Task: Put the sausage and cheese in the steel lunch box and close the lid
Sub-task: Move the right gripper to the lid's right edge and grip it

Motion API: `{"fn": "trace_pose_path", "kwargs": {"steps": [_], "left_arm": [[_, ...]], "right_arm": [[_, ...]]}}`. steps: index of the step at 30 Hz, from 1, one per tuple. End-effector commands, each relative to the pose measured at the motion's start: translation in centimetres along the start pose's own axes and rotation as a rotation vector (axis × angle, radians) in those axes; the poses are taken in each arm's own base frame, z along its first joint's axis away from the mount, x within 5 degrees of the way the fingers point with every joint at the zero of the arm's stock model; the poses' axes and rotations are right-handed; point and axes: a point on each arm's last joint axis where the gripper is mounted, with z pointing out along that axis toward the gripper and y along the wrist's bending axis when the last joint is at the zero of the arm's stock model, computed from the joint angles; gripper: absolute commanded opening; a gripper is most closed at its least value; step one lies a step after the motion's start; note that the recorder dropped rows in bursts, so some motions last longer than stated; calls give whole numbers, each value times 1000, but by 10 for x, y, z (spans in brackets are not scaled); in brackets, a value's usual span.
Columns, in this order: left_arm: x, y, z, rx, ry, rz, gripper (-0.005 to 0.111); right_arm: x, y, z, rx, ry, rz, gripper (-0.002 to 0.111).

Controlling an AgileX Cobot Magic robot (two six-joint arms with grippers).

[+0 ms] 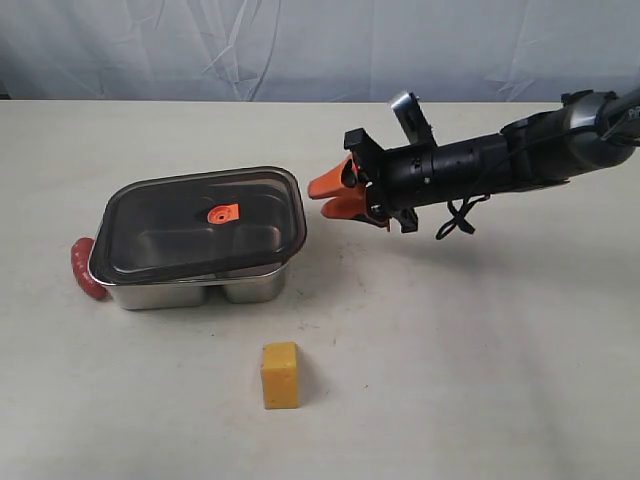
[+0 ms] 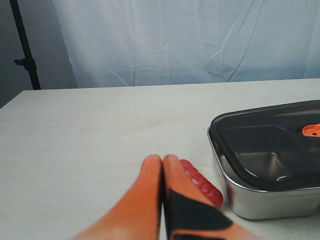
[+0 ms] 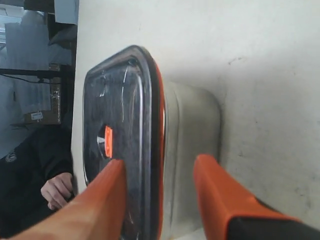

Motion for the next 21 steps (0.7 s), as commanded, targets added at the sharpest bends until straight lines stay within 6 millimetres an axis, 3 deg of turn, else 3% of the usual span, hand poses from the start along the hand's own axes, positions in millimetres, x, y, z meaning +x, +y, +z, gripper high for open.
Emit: {"fn": "trace_pose_path", "kwargs": {"steps": [1, 14, 17, 21], "left_arm": [[-1, 0, 0, 4, -10, -10, 0], [-1, 0, 0, 4, -10, -10, 0], [-1, 0, 0, 4, -7, -10, 0], [-1, 0, 0, 4, -7, -10, 0]], "right_arm": [[8, 5, 12, -24, 40, -19, 44], [20, 12, 23, -29, 107, -54, 43], [20, 12, 23, -27, 108, -45, 34], [20, 12, 23, -26, 109, -18, 12]]}}
